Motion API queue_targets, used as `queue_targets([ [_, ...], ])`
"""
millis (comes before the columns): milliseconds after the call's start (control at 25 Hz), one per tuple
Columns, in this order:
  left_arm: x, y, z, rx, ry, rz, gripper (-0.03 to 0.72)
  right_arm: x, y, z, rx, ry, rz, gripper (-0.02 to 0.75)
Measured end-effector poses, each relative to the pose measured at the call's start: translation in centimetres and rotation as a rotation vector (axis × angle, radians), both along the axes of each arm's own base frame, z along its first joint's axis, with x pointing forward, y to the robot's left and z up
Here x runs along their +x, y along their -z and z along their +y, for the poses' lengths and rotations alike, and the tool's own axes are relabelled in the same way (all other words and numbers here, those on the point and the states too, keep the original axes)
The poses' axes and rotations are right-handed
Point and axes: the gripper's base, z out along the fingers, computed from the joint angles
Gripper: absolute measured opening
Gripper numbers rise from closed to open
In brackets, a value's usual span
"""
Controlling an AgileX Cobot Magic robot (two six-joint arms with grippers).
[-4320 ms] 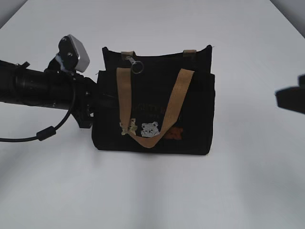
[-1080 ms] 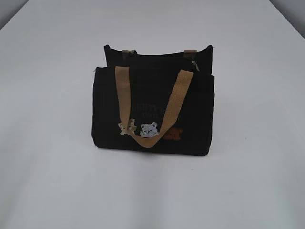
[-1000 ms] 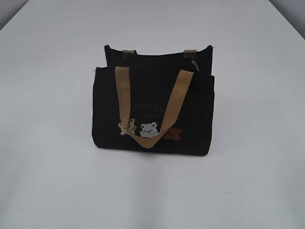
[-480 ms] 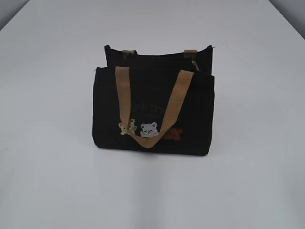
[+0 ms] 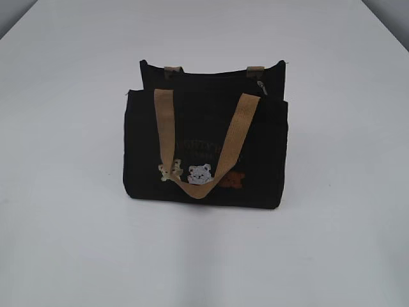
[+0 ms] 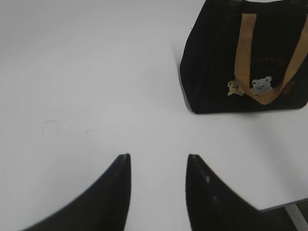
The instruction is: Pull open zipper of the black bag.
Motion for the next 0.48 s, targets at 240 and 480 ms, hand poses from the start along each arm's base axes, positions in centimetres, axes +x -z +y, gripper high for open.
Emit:
queue_targets([
  [240,0.00,0.00,0.00,0.000,0.000,0.000,0.288,0.00,0.00,0.02,0.002,-0.001,0.000,0.410],
  [480,0.00,0.00,-0.04,0.000,-0.044,-0.001,0.287,0.01,0.01,0.03,0.003,0.003,0.000,0.410],
])
